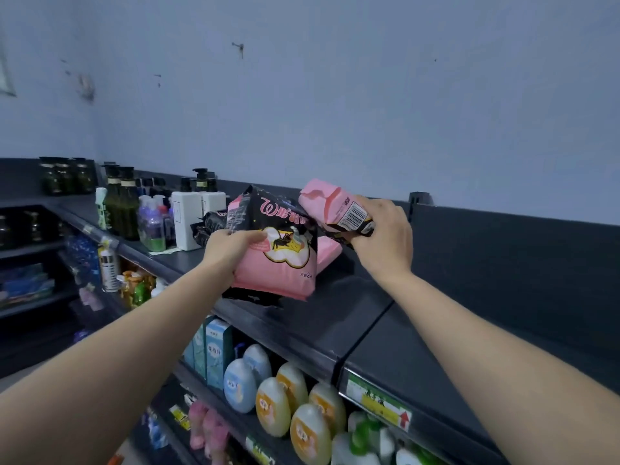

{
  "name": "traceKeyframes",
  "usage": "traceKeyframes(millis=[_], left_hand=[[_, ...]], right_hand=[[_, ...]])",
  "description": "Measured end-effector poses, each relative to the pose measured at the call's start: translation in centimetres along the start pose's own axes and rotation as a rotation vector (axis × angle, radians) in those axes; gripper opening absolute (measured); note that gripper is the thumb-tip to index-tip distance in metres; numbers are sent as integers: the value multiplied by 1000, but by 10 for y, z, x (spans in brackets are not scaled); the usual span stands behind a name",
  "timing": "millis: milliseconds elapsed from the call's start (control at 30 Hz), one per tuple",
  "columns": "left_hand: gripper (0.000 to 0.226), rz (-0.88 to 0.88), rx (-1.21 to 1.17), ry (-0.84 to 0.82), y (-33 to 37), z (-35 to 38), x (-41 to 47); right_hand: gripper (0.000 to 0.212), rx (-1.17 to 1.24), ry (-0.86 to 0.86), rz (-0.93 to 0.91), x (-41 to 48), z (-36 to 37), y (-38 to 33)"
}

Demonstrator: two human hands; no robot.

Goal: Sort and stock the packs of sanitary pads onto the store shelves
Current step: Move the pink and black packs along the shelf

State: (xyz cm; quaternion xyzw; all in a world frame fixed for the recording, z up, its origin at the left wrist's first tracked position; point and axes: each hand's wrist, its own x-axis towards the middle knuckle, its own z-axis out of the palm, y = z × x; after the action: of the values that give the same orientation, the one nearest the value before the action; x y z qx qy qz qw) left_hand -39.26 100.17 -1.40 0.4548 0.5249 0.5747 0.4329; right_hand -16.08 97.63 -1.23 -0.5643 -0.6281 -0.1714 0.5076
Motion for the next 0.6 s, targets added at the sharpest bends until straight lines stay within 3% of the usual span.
traceKeyframes(millis=[167, 300, 400, 600], left_hand=[[55, 8, 92, -26, -8, 7, 54], [25, 11, 204, -82, -13, 10, 88], [18, 14, 326, -168, -12, 3, 125], [35, 154, 859, -303, -18, -12, 188]], right_hand=[[59, -25, -11, -6, 29, 51, 19], [68, 7, -46, -1, 40, 84, 28], [71, 45, -24, 9, 47, 108, 30], [69, 63, -19, 26, 63, 157, 27]])
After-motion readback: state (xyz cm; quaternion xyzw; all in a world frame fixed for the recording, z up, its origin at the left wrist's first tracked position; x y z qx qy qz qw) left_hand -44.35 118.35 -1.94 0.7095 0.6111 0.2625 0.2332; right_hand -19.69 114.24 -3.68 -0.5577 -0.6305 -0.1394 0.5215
